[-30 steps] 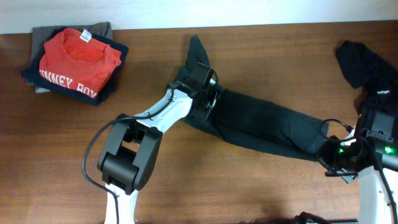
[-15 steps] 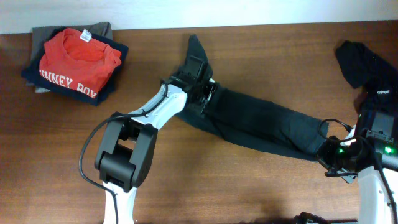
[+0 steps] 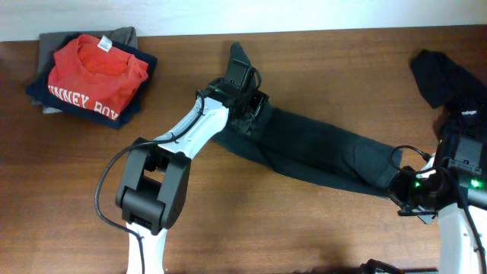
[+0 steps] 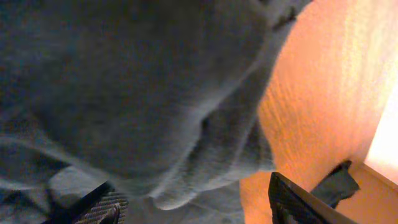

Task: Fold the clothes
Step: 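Grasp the garment's left end with the left gripper, right gripper holding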

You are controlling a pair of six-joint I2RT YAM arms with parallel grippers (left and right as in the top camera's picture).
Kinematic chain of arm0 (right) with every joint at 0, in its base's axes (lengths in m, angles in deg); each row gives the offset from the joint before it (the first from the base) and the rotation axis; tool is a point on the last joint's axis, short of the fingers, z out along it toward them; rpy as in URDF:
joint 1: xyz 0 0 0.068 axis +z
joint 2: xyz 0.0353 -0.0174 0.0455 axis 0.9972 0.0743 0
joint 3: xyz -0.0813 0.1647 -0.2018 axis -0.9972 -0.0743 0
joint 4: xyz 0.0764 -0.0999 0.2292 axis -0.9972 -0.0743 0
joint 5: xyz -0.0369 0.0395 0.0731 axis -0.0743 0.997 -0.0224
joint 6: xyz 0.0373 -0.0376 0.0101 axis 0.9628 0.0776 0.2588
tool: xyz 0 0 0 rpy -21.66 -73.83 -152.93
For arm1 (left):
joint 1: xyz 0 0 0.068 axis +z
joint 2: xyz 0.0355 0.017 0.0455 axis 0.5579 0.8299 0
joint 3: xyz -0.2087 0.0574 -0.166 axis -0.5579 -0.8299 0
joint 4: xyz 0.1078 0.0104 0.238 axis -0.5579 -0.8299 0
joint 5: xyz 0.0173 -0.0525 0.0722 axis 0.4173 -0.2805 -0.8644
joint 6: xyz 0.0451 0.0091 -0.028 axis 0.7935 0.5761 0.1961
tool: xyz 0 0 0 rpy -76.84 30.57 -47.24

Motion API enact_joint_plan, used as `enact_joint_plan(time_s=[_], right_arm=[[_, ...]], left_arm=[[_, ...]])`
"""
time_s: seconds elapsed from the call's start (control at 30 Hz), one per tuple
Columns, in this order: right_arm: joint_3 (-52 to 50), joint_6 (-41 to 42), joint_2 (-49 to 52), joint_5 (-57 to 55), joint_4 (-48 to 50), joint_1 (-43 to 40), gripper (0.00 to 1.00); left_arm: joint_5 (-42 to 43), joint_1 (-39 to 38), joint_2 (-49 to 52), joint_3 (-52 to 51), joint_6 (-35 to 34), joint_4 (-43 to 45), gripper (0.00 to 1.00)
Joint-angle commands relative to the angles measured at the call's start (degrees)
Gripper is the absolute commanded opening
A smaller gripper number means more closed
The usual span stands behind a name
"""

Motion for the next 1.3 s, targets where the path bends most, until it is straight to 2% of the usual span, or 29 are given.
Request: enact_joint_plan(time_s=[0.0, 0.23, 0.3, 0.4, 0.5, 0.63, 0.7, 0.73, 0.77, 0.93, 1.13, 1.27], right_arm=[[1.18, -0.57, 0.00, -0.28, 0.17, 0.24, 0.04], [1.18, -0.57, 0.00, -0.31, 0.13, 0.24, 0.04], [1.18, -0.57, 0.00, -0.28, 0.09, 0.24, 0.04], [1.18, -0.57, 0.00, -0.31, -0.04, 0.24, 0.04], [1.18, -0.57, 0.00, -0.28, -0.02, 0.24, 0.04], [1.18, -0.57, 0.00, -0.31, -0.02, 0.24, 0.04], [1.18, -0.57, 0.00, -0.31, 0.00, 0.24, 0.04], [1.18, -0.57, 0.00, -0.28, 0.00, 0.24, 0.04], [1.18, -0.57, 0.00, -0.28, 0.02, 0.24, 0.04], [1.18, -0.57, 0.00, -0.28, 0.11, 0.24, 0.04], [1.18, -0.33, -0.02, -0.24, 0.04, 0.24, 0.04], [1.22, -0.35, -0.22, -0.24, -0.24, 0.24, 0.04]], left_arm=[[-1.22, 0.35, 0.87, 0.76, 1.14, -1.27, 0.72], [-2.51, 0.37, 0.92, 0.72, 1.14, -2.27, 0.71], [-3.74, 0.37, 0.92, 0.72, 1.18, -2.49, 0.63], [-4.37, 0.57, 0.94, 0.66, 1.16, -2.73, 0.60], [-4.39, 0.98, 0.94, 0.66, 1.18, -2.91, 0.51], [-4.20, 1.22, 0.94, 0.66, 2.71, -2.93, 0.36], [-3.78, 1.20, 0.92, 0.66, 3.74, -2.95, 0.19], [-3.17, 1.20, 0.92, 0.66, 3.96, -3.06, 0.04], [-2.56, 1.20, 0.92, 0.68, 3.93, -3.08, 0.01], [0.17, 1.22, 0.57, 1.38, 5.40, -2.91, 0.01], [0.02, 1.20, -4.72, 1.97, 15.12, -3.41, 0.01], [-3.04, 1.20, -11.45, 1.97, 21.59, -7.06, 0.01]])
